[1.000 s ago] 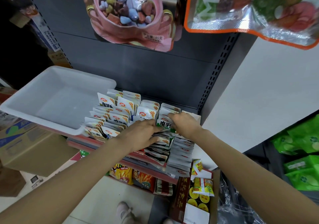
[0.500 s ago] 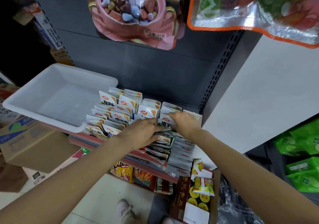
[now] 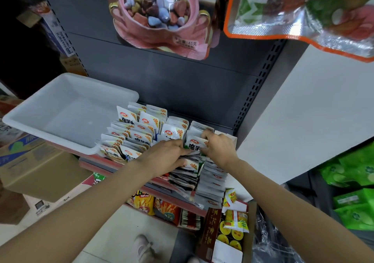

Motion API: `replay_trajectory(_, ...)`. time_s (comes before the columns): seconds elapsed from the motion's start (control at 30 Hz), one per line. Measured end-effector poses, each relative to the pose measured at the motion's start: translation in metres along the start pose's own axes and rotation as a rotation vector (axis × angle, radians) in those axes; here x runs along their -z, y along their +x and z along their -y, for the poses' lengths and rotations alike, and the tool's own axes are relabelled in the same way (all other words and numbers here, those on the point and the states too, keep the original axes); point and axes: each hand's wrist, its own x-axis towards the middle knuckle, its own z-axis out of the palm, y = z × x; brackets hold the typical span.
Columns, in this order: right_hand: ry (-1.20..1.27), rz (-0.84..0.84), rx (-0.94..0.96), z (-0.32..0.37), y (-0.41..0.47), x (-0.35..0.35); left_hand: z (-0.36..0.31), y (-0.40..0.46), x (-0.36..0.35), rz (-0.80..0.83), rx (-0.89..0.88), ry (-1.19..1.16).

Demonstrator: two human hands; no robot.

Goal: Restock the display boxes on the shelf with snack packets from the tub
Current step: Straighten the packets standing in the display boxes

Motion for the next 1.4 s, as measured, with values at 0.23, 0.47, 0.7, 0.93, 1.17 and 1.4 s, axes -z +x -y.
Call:
replay_trajectory(0.23,0.25,-0.14,-0.048,-0.002,0.003,0.026,0.0,0.001,-0.01,0.019,-0.04,0.109)
replay_trajectory(0.47,0.115,0.029,0.05,0.0,0.0,0.021,-0.009,0.001,-0.01,-0.105,0.045,0.094)
replay_trajectory(0.7,0.215,0.033,0.028,-0.002,-0.005,0.025,-0.029,0.009,-0.012,-0.252,0.316,-0.104)
replay_trajectory(0.93,0.162,0.083,0.008,-0.001,-0.008,0.027,-0.031,0.019,-0.002,-0.056,0.299,-0.343)
replay_trajectory(1.17,-0.013,-0.051,-0.035,0.012,-0.007,0.012,-0.025,0.001,0.0,-0.091,0.275,-0.119)
replay_trajectory(1.4,0.439,-0.095,-0.104,0.0,-0.018,0.026,-0.033,0.003,-0.006,-0.16,0.369,0.112)
